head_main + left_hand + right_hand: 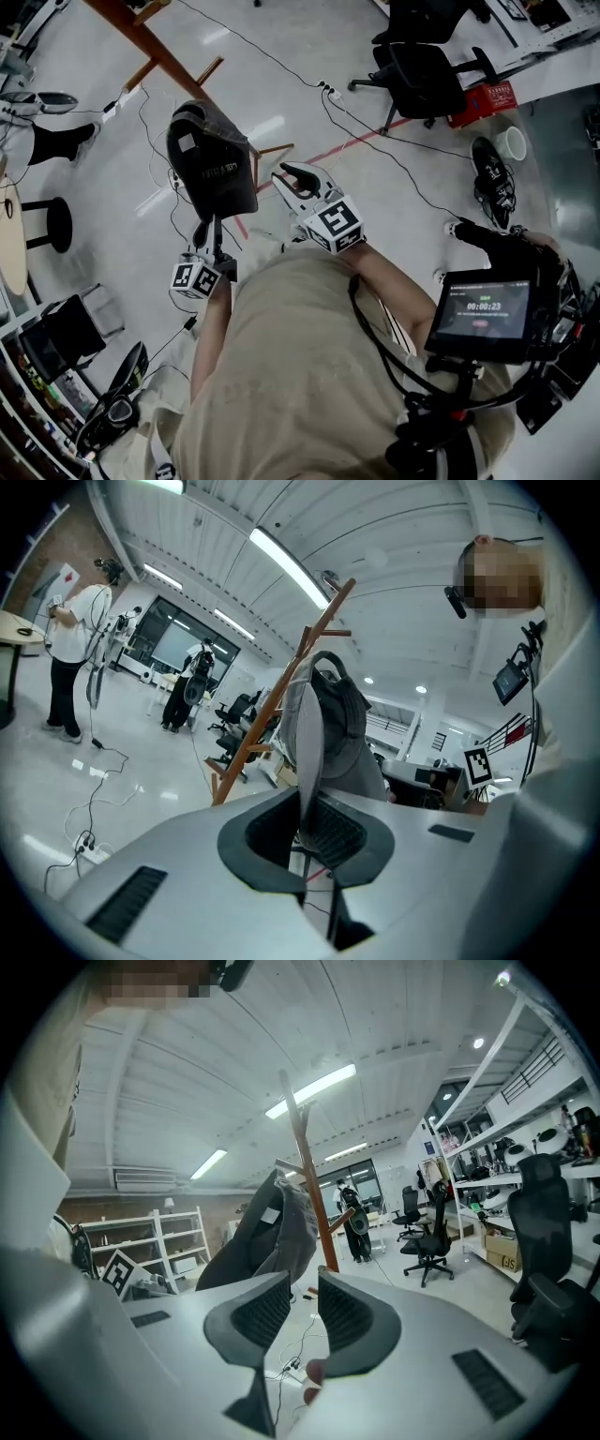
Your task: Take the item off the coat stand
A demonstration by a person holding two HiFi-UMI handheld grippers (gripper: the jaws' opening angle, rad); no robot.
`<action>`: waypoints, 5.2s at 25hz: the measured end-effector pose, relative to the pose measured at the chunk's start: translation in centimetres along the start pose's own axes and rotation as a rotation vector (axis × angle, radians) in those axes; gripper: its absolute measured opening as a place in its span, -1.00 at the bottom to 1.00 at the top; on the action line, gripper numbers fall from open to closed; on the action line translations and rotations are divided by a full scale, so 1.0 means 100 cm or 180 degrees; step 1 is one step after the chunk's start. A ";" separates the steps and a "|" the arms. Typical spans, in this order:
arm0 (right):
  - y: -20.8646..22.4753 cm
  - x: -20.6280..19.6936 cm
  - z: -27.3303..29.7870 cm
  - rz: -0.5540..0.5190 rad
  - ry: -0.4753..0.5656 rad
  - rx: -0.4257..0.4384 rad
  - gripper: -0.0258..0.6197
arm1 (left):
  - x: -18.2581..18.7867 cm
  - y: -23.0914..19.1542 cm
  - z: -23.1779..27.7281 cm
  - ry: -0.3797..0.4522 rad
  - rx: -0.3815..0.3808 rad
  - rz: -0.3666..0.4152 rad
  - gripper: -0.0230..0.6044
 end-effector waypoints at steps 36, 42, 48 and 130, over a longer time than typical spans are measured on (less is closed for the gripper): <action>-0.097 0.002 0.036 -0.0186 -0.0083 0.0077 -0.63 | 0.001 -0.043 -0.064 -0.0193 -0.0215 -0.0097 -0.82; -0.162 -0.014 0.045 -0.0268 0.0003 -0.0063 -0.64 | -0.008 -0.077 -0.123 -0.0116 -0.0337 -0.0107 -0.82; -0.174 -0.019 0.013 -0.0287 0.0052 -0.0114 -0.64 | -0.019 -0.059 -0.142 -0.0146 -0.0378 -0.0070 -0.82; -0.108 -0.029 -0.040 -0.0280 0.0011 0.0066 -0.64 | -0.048 -0.008 -0.111 -0.0082 0.0096 -0.0212 -0.82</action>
Point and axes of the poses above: the fingertips, and each gripper's own axes: z forward along the fingers, y to its right, x out of its top, the point moved 6 cm from there along -z, backward along the fingers, and after that the axes turned 4 degrees about -y, right-handed, at the moved point
